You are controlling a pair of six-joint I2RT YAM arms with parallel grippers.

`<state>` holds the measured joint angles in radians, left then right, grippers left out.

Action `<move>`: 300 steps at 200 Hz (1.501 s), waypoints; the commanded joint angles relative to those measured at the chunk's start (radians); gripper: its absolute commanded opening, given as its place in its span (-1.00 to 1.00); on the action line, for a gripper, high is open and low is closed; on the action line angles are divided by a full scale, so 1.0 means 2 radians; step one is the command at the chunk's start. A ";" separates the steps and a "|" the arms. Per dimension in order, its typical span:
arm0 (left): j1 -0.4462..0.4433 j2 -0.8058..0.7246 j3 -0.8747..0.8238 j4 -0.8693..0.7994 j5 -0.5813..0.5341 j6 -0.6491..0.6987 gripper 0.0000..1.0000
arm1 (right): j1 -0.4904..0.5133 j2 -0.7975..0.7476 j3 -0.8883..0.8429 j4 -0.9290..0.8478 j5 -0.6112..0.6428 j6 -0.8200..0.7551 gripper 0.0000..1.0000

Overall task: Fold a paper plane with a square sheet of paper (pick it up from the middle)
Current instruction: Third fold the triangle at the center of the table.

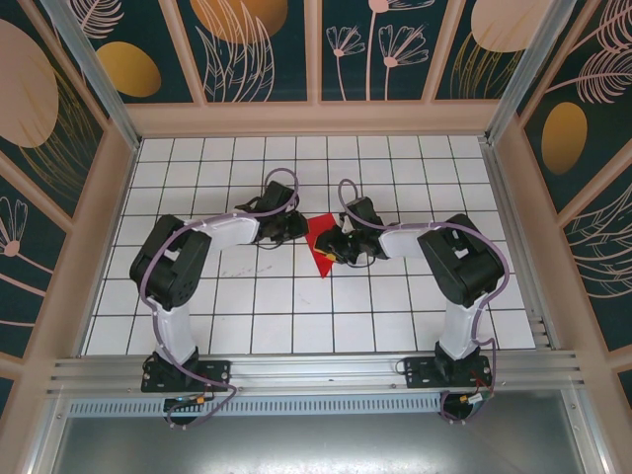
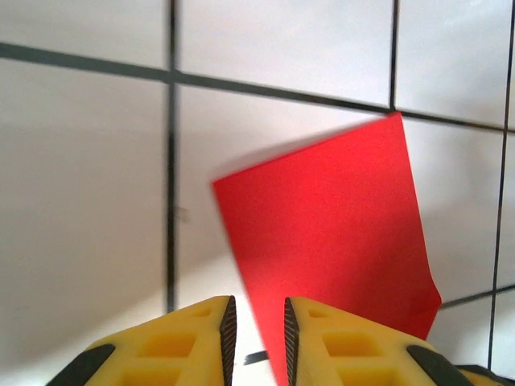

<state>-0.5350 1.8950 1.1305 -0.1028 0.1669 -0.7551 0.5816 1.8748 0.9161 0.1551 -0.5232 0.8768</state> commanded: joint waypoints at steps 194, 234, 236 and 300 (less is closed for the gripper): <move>-0.042 -0.029 -0.074 0.091 0.101 -0.036 -0.94 | 0.008 0.005 -0.035 -0.051 0.038 0.000 -1.00; -0.046 -0.008 -0.064 0.093 0.101 -0.038 -1.00 | 0.009 0.006 -0.035 -0.048 0.037 0.002 -1.00; -0.046 -0.007 -0.064 0.092 0.101 -0.038 -1.00 | 0.009 0.006 -0.036 -0.048 0.037 0.002 -1.00; -0.049 0.018 -0.058 0.067 0.076 -0.034 -1.00 | 0.009 0.003 -0.037 -0.042 0.032 0.003 -1.00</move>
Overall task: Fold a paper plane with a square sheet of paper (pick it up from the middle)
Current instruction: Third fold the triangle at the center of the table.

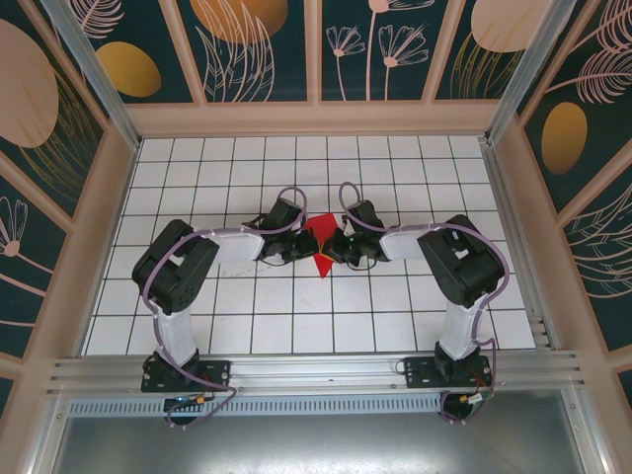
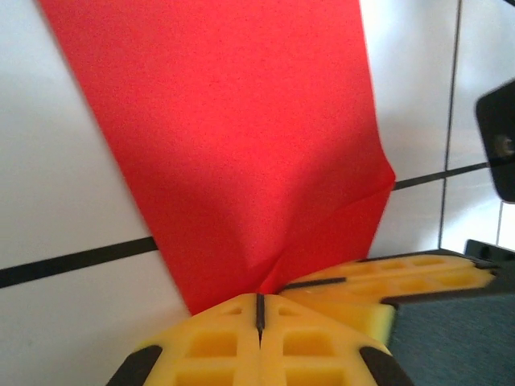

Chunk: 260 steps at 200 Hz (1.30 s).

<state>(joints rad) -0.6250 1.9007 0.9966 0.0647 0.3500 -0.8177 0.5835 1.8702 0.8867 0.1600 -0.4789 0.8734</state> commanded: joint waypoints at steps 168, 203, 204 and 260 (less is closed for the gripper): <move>-0.004 0.037 0.031 -0.085 -0.056 0.062 -1.00 | -0.037 -0.025 0.016 -0.046 -0.041 -0.149 -1.00; -0.005 0.042 0.034 -0.087 -0.056 0.061 -1.00 | -0.043 -0.008 0.023 -0.060 -0.030 -0.159 -1.00; -0.004 0.042 0.034 -0.087 -0.056 0.061 -1.00 | -0.043 -0.008 0.023 -0.060 -0.029 -0.159 -1.00; -0.004 0.042 0.042 -0.091 -0.060 0.063 -1.00 | -0.050 0.005 -0.005 -0.055 -0.003 -0.134 -1.00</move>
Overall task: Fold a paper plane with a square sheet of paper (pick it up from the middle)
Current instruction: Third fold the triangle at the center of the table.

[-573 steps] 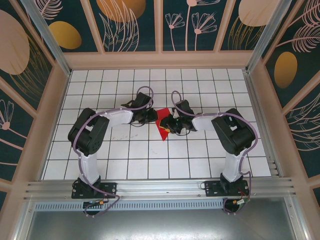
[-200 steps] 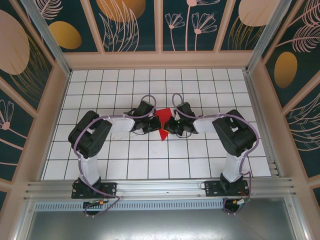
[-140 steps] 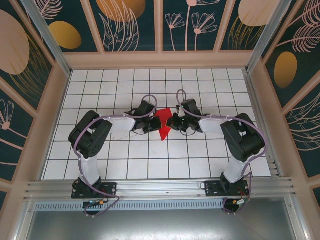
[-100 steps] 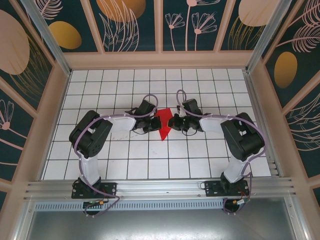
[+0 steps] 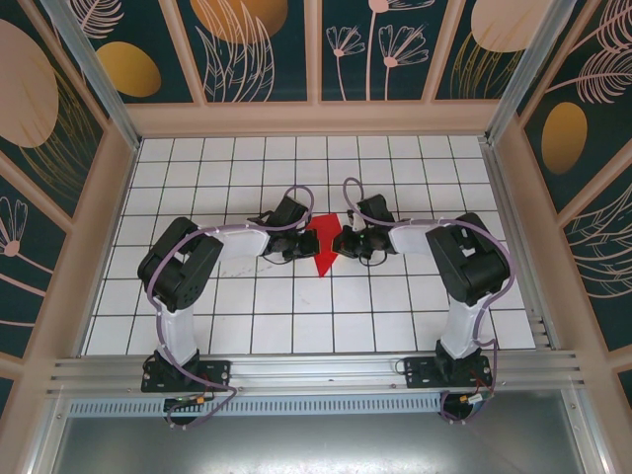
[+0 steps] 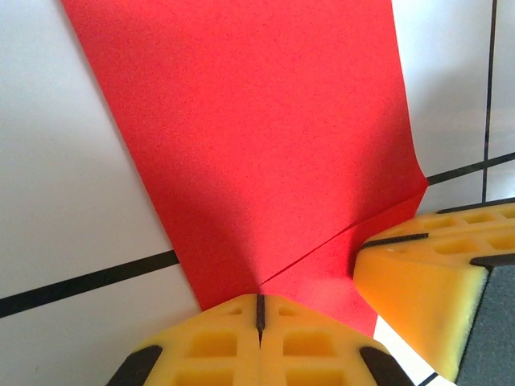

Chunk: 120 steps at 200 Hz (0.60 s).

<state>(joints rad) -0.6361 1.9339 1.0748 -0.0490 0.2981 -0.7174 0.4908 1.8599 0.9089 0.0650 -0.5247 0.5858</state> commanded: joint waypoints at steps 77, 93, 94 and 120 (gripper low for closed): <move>-0.001 -0.042 -0.003 0.013 0.003 -0.024 -0.93 | 0.012 -0.005 -0.053 0.014 0.055 0.103 -1.00; -0.011 -0.069 -0.023 0.037 0.010 -0.046 -0.89 | 0.016 -0.005 -0.056 0.017 0.056 0.114 -1.00; -0.012 -0.070 -0.024 0.038 0.011 -0.048 -0.89 | 0.016 -0.004 -0.056 0.017 0.056 0.114 -1.00; -0.022 -0.091 -0.048 0.056 0.019 -0.075 -0.89 | 0.018 -0.003 -0.063 0.023 0.057 0.124 -1.00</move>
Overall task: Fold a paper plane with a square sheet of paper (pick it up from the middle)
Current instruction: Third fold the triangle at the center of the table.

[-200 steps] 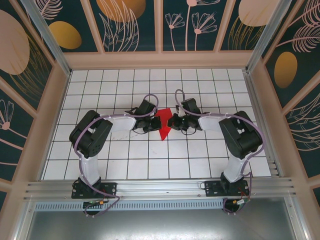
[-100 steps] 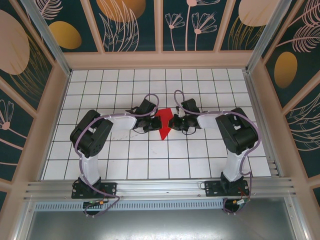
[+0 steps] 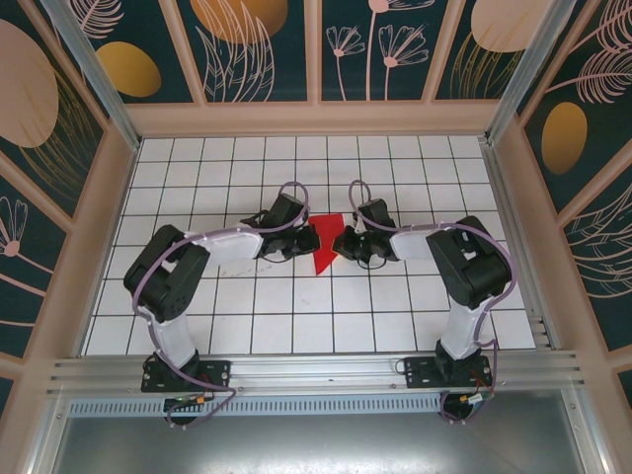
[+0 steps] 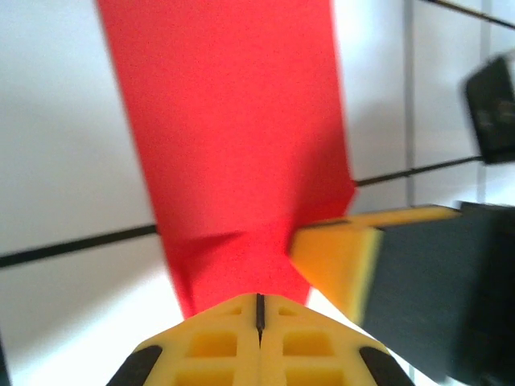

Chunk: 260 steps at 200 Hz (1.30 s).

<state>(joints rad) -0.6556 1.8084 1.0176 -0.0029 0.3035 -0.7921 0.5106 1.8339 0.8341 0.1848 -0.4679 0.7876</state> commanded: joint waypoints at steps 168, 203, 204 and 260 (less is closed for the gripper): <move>-0.037 0.032 -0.048 0.055 0.035 -0.077 -0.91 | 0.010 0.020 -0.028 -0.044 0.033 0.021 -1.00; -0.037 0.031 -0.065 0.065 0.036 -0.083 -0.91 | 0.010 0.021 -0.026 -0.048 0.034 0.018 -1.00; -0.037 0.031 -0.065 0.065 0.036 -0.083 -0.91 | 0.010 0.021 -0.026 -0.049 0.034 0.017 -1.00; -0.038 0.024 -0.088 0.072 0.040 -0.089 -0.91 | 0.010 0.024 -0.024 -0.055 0.036 0.016 -1.00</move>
<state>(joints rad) -0.7258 1.8584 0.8810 0.1696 0.3683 -0.9535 0.5133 1.8313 0.8215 0.2062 -0.4599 0.8215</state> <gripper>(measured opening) 0.067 0.045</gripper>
